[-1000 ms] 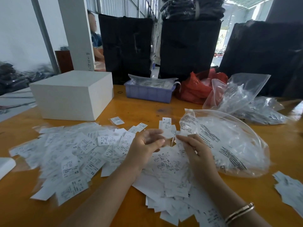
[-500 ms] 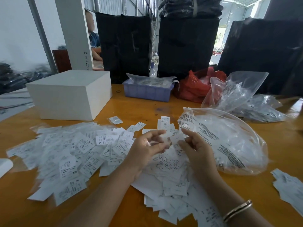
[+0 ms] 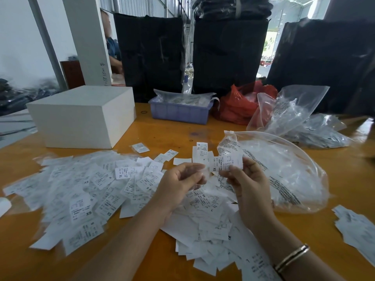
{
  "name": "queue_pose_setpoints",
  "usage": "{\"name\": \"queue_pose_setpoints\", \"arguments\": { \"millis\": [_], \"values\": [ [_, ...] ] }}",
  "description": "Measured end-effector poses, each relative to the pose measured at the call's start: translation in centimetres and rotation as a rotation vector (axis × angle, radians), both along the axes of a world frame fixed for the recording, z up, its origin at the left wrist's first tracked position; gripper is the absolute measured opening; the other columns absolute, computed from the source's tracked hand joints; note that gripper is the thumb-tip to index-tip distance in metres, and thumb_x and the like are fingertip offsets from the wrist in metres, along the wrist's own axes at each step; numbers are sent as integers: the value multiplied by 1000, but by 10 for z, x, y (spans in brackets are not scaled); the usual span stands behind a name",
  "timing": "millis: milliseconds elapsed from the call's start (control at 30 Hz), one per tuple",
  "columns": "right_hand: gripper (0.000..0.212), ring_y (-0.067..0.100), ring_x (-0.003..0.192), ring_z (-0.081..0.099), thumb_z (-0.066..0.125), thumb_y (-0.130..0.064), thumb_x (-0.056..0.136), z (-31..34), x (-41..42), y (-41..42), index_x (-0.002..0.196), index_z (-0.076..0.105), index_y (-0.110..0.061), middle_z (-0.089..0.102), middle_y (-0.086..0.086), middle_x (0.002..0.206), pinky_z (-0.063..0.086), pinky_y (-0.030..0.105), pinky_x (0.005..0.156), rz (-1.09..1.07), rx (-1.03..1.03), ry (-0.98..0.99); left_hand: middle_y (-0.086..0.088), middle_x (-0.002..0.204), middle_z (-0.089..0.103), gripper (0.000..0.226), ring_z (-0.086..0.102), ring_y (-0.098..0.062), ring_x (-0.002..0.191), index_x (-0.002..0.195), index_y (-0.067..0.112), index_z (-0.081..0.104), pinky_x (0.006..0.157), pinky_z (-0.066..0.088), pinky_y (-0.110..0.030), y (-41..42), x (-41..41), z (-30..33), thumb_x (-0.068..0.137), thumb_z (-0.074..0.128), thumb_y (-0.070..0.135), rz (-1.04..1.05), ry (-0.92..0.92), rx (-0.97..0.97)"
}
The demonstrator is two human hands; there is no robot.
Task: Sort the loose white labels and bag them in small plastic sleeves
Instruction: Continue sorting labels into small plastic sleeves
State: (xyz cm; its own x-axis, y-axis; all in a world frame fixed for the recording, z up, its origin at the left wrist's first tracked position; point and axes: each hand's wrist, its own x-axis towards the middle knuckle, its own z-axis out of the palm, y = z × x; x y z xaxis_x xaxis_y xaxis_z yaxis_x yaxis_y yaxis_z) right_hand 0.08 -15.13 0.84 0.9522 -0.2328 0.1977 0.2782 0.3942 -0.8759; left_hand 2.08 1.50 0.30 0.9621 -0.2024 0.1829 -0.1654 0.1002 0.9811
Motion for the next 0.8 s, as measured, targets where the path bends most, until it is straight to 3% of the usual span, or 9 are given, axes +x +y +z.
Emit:
{"name": "queue_pose_setpoints", "arguments": {
  "millis": [167, 400, 600, 800],
  "values": [
    [4, 16, 69, 69, 62, -4, 86, -4, 2, 1, 87, 61, -8, 70, 4, 72, 52, 18, 58, 45, -49, 55, 2, 87, 75, 17, 71, -11, 84, 98, 21, 67, 68, 53, -14, 0, 1, 0, 88, 62, 9, 15, 19, -44],
    [6, 17, 68, 69, 64, -4, 85, -5, 3, 3, 86, 59, -8, 71, 7, 76, 53, 19, 59, 13, -223, 78, 0, 90, 75, 17, 71, -12, 89, 102, 21, 68, 71, 53, -15, 1, 3, -1, 86, 65, 17, 22, 70, -104],
    [7, 15, 68, 68, 63, -4, 86, -4, 4, 0, 84, 58, -8, 71, 7, 73, 49, 25, 64, -48, -223, 80, -6, 94, 74, 20, 70, -17, 92, 107, 18, 67, 74, 53, -17, 4, 5, -2, 88, 63, 13, 14, 73, -128],
    [5, 13, 65, 66, 64, -6, 86, -5, 4, 4, 88, 60, -7, 72, 4, 77, 51, 17, 59, -14, -295, 92, -6, 93, 74, 20, 70, -17, 91, 106, 17, 67, 73, 53, -16, 4, 5, -3, 87, 64, 14, 34, 89, -128]
  ]
}}
